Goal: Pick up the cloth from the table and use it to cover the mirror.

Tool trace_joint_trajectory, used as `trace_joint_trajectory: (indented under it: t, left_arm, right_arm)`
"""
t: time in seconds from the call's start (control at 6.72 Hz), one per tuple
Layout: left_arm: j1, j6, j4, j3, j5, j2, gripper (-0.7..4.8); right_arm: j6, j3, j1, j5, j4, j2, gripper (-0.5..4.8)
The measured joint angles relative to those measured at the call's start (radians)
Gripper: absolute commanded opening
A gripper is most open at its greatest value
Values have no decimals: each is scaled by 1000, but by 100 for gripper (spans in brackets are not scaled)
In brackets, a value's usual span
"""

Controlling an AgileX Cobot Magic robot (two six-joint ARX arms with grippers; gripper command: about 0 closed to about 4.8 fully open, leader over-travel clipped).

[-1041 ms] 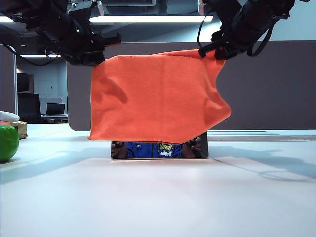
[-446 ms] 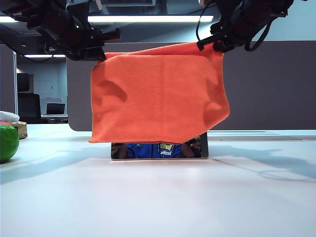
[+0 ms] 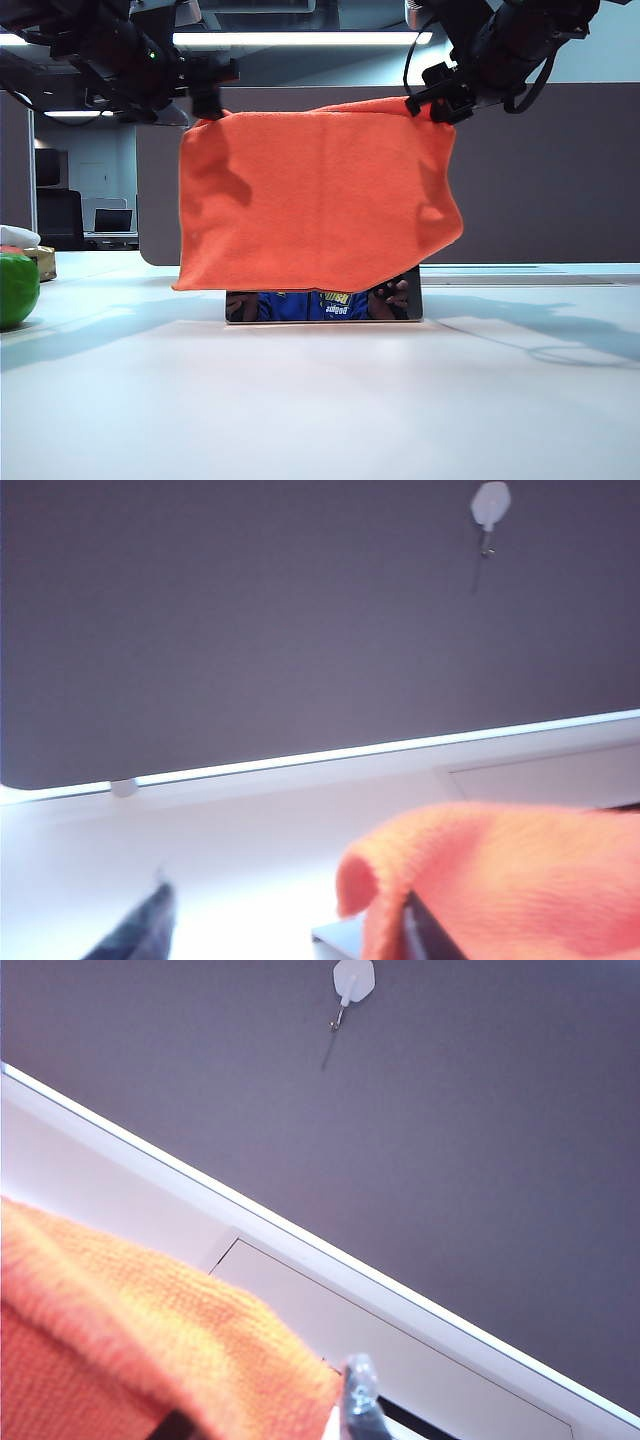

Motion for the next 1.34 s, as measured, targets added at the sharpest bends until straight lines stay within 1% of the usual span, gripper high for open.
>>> trace_joint_trajectory:
  t: [0.15,0.6,0.74,0.89,1.04,1.34]
  left_arm:
    - [0,-1,0,0,13,0,316]
    - [0,-1,0,0,14,0,319]
    - [0,-1,0,0,14,0,319]
    - [0,-1,-29,0,10,0,322]
    - [0,-1,-47,0,10,-1,346]
    - [0,0,-81,0,10,-1,350]
  right_arm:
    - [0,0,0,0,4,0,156]
    - [-1,1,0,0,113,0,226]
    - [0,1,0,2,130,0,235]
    - [-4,0,0,80,197,0,235]
    - [-7,1,-5,110,271,-1,238]
    - [-8,1,-6,109,242,-1,258]
